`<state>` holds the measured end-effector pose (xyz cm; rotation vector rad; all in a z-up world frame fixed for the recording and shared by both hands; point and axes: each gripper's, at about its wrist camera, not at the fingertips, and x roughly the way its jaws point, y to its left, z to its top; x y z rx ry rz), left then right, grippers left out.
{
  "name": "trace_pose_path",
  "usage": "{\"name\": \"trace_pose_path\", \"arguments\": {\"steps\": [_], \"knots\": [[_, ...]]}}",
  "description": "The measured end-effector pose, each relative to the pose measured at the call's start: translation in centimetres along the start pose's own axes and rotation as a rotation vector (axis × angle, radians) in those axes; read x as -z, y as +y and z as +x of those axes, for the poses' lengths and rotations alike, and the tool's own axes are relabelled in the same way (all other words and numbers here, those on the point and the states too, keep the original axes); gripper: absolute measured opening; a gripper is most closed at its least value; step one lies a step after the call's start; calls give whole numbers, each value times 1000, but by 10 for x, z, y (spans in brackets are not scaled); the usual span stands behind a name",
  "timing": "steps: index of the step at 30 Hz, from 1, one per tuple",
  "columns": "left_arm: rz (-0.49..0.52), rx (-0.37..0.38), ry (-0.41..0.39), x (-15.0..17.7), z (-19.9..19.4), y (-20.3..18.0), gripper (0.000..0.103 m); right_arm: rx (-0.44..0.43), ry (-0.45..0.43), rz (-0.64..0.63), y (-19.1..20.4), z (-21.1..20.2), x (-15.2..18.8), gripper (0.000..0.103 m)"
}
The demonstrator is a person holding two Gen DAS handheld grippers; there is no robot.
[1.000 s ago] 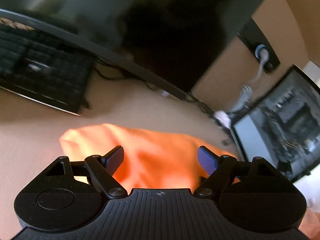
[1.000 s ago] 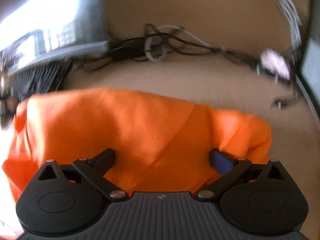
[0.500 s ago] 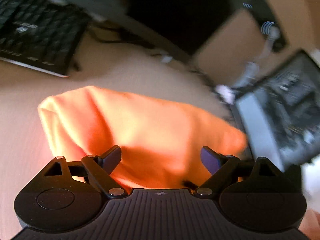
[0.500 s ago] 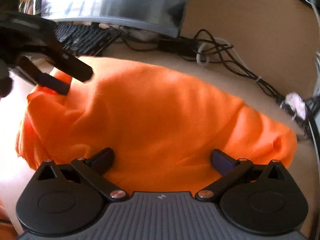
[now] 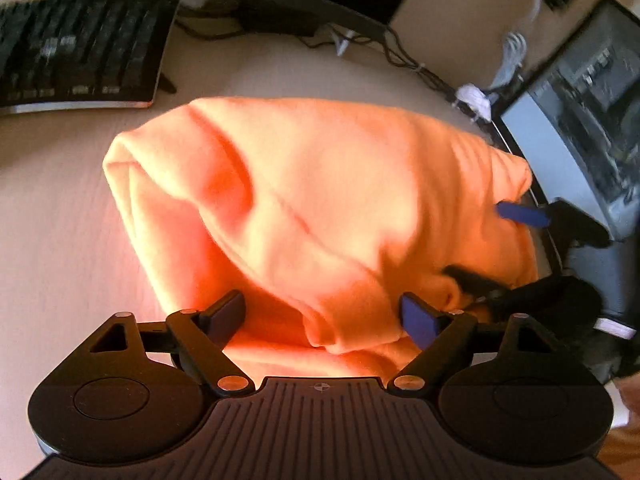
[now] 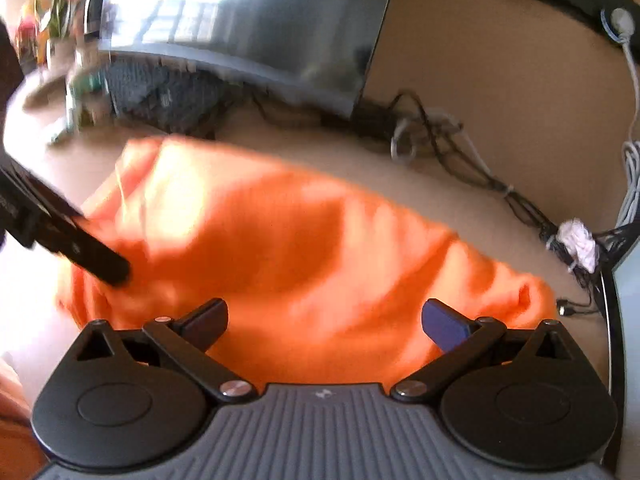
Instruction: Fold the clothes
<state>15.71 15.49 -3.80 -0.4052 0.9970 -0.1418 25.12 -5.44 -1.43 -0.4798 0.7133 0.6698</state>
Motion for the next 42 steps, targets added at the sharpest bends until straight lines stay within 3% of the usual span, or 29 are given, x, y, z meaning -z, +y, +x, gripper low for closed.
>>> {"name": "trace_pose_path", "arguments": {"steps": [3,7,9,11,16,18,22,26,31,34,36,39,42], "knots": [[51,54,-46,-3,-19,-11,90,-9,26,23,2,7,12,103],[55,182,-166,-22,-36,-24,93,-13,30,14,3,7,11,103],[42,196,-225,-32,-32,-29,93,-19,32,12,2,8,11,103],[11,212,-232,-40,-16,-30,93,-22,33,14,0,7,12,103],[-218,276,-42,-40,53,-3,93,-16,37,3,0,0,13,103],[-249,325,-60,-34,59,5,94,-13,32,-12,-4,-8,10,103],[-266,350,-67,-34,60,11,94,49,-38,32,-28,-34,-4,103],[-243,328,-79,-32,60,5,94,172,-113,160,-63,-28,-15,103],[-211,300,-58,-25,21,5,94,245,29,190,-73,28,3,103],[-188,163,-89,-13,-17,24,94,326,-3,136,-58,23,-3,103],[-257,98,-99,-3,-34,48,94,368,-57,128,-44,8,-13,103],[-377,85,-100,10,-39,84,94,259,-144,233,-23,-18,-24,103],[-469,124,-79,15,-28,100,88,60,-174,327,10,-28,-24,103]]}}
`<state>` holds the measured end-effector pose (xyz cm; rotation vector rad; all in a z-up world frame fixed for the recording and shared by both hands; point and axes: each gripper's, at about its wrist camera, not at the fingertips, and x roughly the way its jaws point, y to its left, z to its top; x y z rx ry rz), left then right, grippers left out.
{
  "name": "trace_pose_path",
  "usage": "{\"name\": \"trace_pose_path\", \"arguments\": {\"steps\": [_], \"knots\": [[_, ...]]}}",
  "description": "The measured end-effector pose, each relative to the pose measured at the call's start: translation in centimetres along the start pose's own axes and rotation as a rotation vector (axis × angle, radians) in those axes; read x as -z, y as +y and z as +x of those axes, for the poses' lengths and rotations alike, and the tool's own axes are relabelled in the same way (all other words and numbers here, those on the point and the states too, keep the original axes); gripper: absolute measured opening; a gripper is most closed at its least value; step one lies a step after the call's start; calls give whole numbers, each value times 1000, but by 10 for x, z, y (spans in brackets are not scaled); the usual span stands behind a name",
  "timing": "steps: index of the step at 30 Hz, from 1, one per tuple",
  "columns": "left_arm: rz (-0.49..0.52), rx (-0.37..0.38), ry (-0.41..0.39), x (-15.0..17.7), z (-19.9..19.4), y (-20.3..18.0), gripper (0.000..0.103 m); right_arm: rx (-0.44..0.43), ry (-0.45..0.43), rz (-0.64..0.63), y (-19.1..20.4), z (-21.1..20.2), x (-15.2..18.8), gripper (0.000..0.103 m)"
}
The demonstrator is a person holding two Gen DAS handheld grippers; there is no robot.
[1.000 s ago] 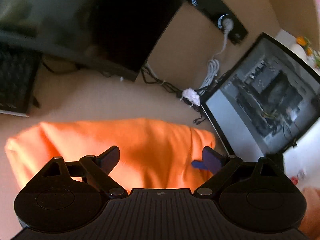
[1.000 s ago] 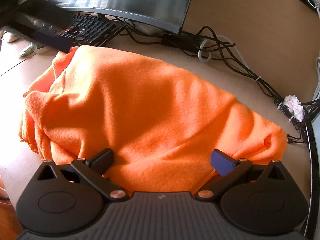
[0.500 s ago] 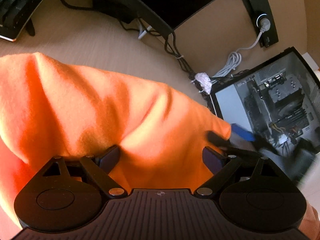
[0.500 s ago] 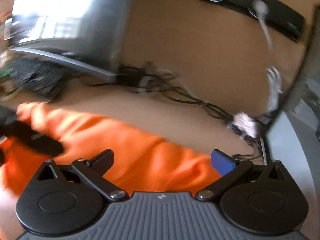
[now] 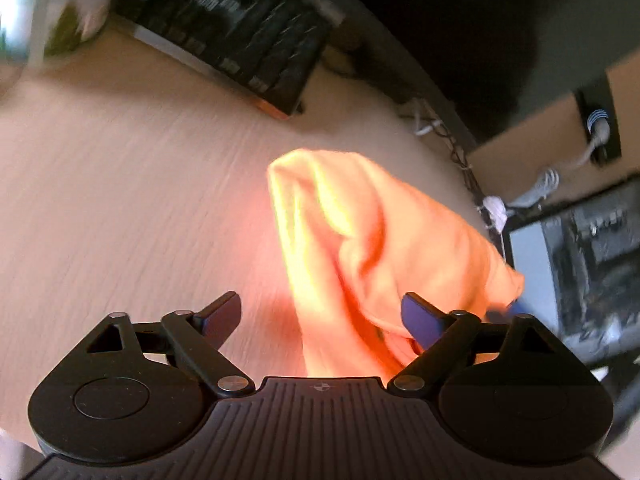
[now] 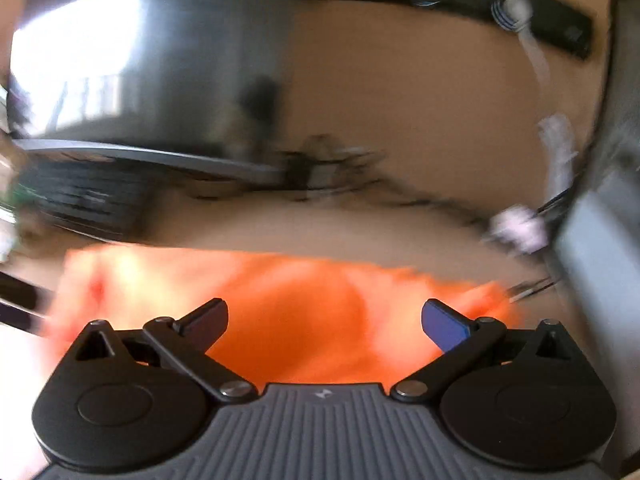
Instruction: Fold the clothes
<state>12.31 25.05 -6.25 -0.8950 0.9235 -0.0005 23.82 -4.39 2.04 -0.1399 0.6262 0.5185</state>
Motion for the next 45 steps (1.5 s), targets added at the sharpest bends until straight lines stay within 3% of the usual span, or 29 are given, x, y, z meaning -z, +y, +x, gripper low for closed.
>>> {"name": "trace_pose_path", "arguments": {"steps": [3,5,9,12,16,19,22,25,27,32,35,37,41,45], "knots": [[-43,76,7,1,12,4,87,-157,57,18,27,6,16,102],[-44,82,3,1,18,3,84,-231,115,53,29,18,26,100],[-47,127,0,-2,34,-1,76,-293,171,138,18,37,38,100],[-15,142,-20,-6,41,-9,56,-322,166,133,13,37,42,100],[79,135,-58,-9,41,-27,27,-322,168,73,23,32,48,102],[123,159,-49,-12,43,-41,26,-298,173,20,31,30,50,102],[209,168,-52,-11,41,-61,26,-219,158,-84,45,22,45,102],[261,161,-53,-12,42,-75,17,-143,53,-214,56,6,41,102],[267,149,-55,-15,44,-78,17,-105,-12,-280,59,-5,36,102],[240,113,-58,-15,47,-69,16,-154,-22,-205,22,-24,0,102],[202,131,-51,-14,48,-60,18,-90,-43,-208,4,-21,-20,102],[167,137,-57,-14,48,-53,25,-48,-56,-215,3,-4,-28,102],[99,111,-57,-14,52,-39,39,-113,20,-208,21,46,-16,102],[90,83,-50,-15,58,-33,44,-32,64,-366,48,65,18,102]]}}
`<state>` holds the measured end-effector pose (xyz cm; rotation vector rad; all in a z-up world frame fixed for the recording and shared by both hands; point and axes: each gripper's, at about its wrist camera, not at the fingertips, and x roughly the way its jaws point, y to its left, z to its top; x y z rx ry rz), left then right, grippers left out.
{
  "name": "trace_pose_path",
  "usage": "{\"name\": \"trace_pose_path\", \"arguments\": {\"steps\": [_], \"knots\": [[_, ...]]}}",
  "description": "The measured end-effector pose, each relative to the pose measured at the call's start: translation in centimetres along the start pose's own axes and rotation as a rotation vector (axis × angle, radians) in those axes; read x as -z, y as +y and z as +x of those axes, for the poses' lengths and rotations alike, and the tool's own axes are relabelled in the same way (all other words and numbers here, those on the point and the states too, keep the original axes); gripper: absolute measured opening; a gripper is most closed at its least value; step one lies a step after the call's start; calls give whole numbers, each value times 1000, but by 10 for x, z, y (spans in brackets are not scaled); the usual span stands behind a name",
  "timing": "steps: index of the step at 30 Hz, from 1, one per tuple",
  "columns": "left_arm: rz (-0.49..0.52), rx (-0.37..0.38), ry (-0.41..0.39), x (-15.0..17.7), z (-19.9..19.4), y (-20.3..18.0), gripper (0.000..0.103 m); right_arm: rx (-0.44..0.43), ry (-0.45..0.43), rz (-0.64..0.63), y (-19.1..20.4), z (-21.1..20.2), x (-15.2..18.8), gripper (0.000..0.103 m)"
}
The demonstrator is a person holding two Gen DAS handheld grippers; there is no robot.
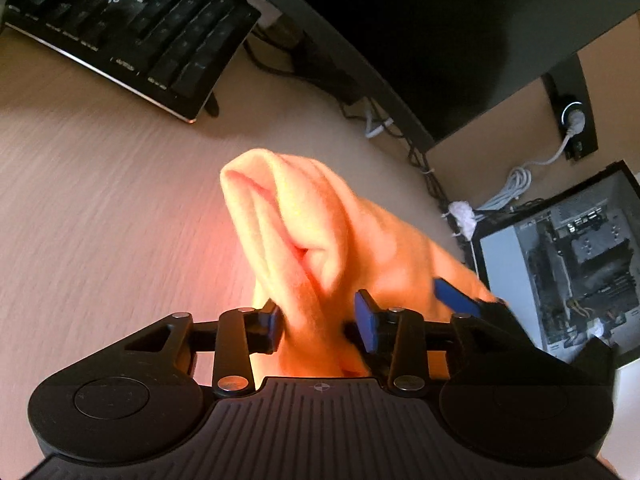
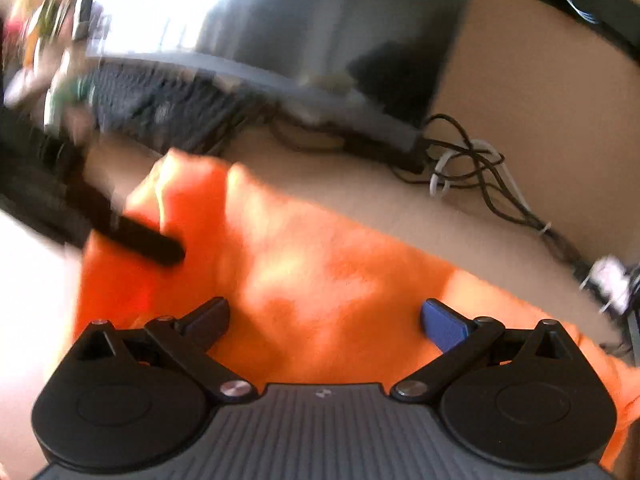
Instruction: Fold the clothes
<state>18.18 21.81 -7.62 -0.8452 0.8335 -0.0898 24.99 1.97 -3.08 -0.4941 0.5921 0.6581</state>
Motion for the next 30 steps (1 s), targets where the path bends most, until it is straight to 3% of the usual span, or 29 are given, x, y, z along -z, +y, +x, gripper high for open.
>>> {"name": "trace_pose_path", "arguments": {"steps": [2,4,7,12,16,19,23,30], "knots": [[-3,-3,0,0,4,1,49,9,-12,-9,-2,-15,5,102],[10,3,-5,0,10,-2,47,45,5,25,-12,-26,9,102],[83,4,-11,0,16,-13,14,50,71,90,-26,-19,22,103],[277,97,-10,3,9,-63,16,-11,46,139,-27,-18,39,103],[423,99,63,15,33,-103,17,-46,29,174,-32,-18,45,103],[432,86,167,26,64,-112,26,-43,5,158,-30,-19,51,103],[346,110,233,22,84,-113,36,-30,-1,162,-29,-22,55,103],[267,121,295,12,104,-116,36,-65,-14,203,-45,-81,72,102]]}}
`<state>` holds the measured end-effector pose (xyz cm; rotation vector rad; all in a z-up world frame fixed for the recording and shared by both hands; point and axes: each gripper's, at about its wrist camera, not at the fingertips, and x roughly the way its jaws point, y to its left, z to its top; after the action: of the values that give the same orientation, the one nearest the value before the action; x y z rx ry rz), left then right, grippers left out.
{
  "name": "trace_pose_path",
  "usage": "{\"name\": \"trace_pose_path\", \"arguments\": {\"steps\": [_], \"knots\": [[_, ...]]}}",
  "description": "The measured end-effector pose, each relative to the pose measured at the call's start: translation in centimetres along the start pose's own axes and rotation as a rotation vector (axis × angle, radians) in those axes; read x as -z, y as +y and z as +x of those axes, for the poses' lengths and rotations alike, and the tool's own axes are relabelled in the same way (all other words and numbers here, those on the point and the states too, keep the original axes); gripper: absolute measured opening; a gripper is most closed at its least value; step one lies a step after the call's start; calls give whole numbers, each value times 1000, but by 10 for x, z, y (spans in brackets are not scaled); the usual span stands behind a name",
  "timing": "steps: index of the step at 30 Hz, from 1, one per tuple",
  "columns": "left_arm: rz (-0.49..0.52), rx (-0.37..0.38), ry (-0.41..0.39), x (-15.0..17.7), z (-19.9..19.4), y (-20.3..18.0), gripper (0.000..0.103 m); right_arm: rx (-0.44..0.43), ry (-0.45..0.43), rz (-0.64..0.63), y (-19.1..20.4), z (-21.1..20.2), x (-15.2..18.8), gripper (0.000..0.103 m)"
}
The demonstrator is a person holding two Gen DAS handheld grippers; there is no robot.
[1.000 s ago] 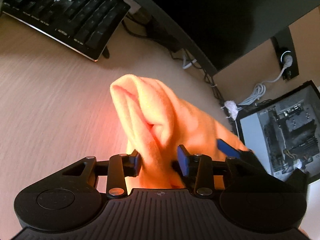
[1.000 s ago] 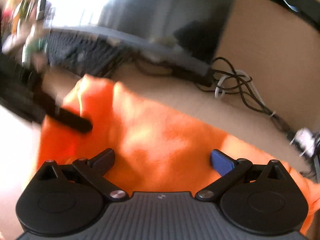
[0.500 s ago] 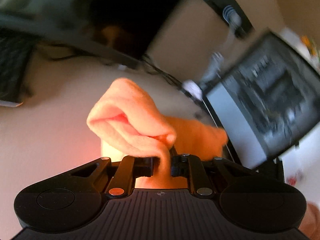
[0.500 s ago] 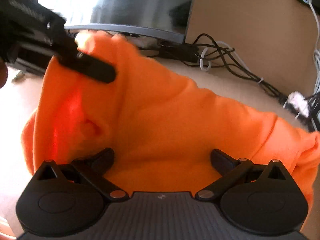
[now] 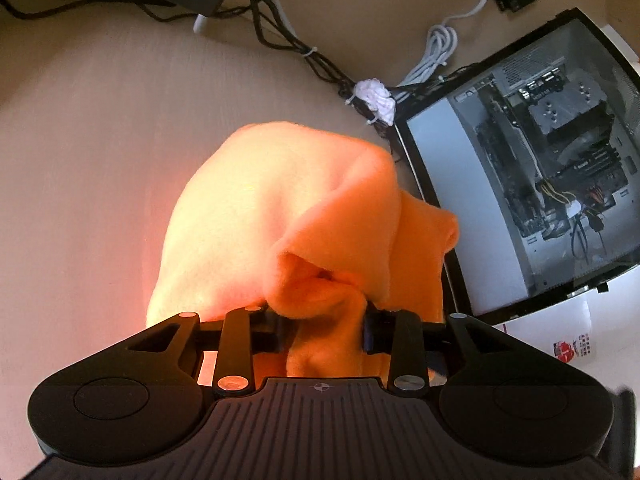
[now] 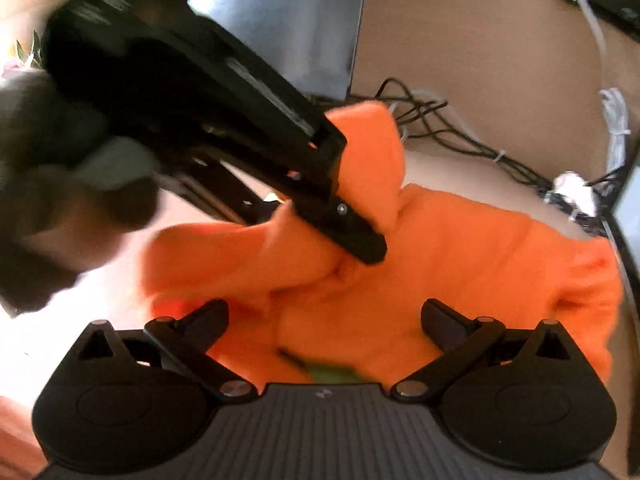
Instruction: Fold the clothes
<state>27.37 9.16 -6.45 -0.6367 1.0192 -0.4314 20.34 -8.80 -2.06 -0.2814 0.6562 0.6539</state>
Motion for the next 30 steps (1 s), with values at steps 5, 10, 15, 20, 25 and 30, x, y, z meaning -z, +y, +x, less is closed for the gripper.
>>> {"name": "trace_pose_path", "arguments": {"steps": [5,10,15,20,25,30], "knots": [[-111,58,72,-10,10,6,45,-41,-71,55,5,-24,-1,102],[-212,103,105,-17,11,15,53,-24,-118,62,9,-20,-7,103],[-124,120,71,-21,-12,-4,73,95,-11,62,-5,15,-5,103],[10,202,-20,-24,-70,-21,78,128,26,111,-26,21,9,102],[80,162,-100,-29,-96,-13,79,99,24,166,-42,26,14,102],[7,176,-46,-47,-38,-10,78,71,28,169,-51,45,4,103]]}}
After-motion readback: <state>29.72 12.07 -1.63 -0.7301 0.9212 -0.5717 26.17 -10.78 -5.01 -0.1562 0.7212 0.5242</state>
